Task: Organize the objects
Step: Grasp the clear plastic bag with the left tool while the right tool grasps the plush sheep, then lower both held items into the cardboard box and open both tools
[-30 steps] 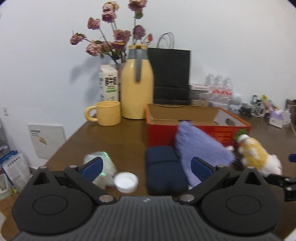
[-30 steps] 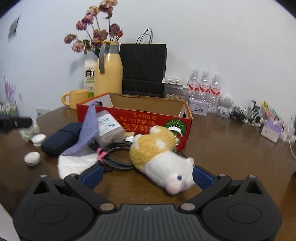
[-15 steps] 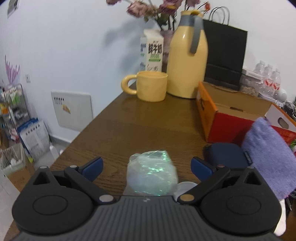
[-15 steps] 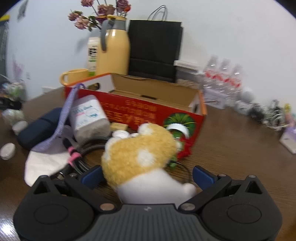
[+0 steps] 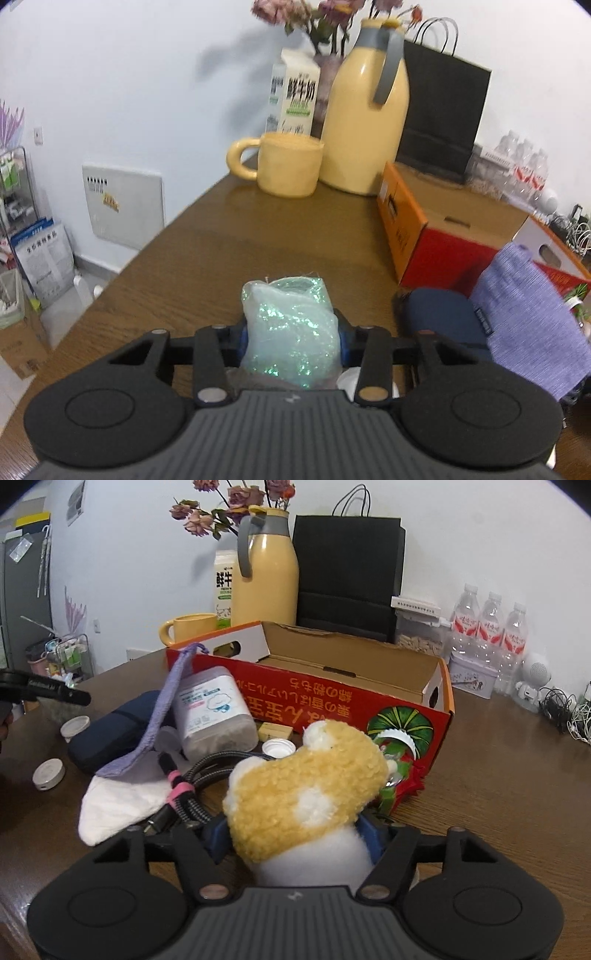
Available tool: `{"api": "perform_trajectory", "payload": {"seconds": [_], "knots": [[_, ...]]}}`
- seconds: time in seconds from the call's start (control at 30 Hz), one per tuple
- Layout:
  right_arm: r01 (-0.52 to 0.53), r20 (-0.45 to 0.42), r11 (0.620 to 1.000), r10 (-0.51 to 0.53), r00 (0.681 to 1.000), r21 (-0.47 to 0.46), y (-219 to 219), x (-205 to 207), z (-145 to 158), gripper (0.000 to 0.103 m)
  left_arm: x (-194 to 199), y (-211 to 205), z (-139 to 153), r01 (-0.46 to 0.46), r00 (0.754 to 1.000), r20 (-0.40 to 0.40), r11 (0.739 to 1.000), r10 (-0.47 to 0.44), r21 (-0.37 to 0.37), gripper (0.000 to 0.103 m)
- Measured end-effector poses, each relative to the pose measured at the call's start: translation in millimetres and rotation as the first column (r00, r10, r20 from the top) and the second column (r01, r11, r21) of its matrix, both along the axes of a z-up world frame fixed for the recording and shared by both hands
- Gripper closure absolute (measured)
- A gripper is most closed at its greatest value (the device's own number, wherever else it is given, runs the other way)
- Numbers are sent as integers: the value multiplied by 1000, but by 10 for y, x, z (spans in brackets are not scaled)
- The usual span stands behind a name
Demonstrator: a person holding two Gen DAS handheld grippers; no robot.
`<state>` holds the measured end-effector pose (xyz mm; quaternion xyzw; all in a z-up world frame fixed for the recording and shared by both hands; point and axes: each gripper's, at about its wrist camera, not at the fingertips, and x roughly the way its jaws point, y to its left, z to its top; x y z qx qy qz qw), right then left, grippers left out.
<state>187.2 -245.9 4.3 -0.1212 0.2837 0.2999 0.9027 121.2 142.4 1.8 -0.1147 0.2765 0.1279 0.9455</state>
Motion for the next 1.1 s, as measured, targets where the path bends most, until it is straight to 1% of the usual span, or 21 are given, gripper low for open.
{"api": "perform_trajectory", "payload": {"seconds": [0.13, 0.3, 0.43, 0.6, 0.7, 0.77, 0.9, 0.97, 1.03, 1.1], "knots": [[12, 38, 1000, -13, 999, 20, -34, -55, 132, 37, -22, -117, 206, 36, 997, 62, 999, -38, 28, 61], [14, 110, 999, -18, 994, 38, 18, -34, 384, 37, 127, -332, 486, 100, 985, 133, 993, -107, 58, 61], [9, 185, 999, -17, 983, 46, 152, 85, 625, 37, 360, -550, 722, 144, 968, 195, 986, -159, 89, 61], [14, 249, 998, -30, 968, 66, 382, 381, 877, 37, 738, -815, 910, 187, 949, 235, 976, -208, 110, 60], [35, 254, 996, -56, 966, 87, 526, 642, 957, 37, 968, -956, 933, 201, 945, 238, 973, -223, 112, 60], [55, 256, 994, -76, 964, 90, 628, 833, 968, 37, 1109, -1022, 921, 198, 945, 244, 975, -217, 98, 60], [104, 237, 989, -127, 963, 105, 781, 1170, 895, 37, 1373, -1102, 840, 176, 952, 241, 981, -191, 83, 60], [152, 234, 983, -173, 957, 104, 876, 1338, 840, 37, 1537, -1111, 770, 164, 962, 209, 984, -176, 74, 60], [185, 198, 974, -209, 958, 133, 933, 1526, 779, 37, 1697, -1124, 689, 157, 972, 166, 985, -168, 77, 60], [217, 171, 967, -238, 956, 131, 989, 1659, 695, 37, 1845, -1116, 585, 165, 978, 118, 983, -174, 83, 60]]}}
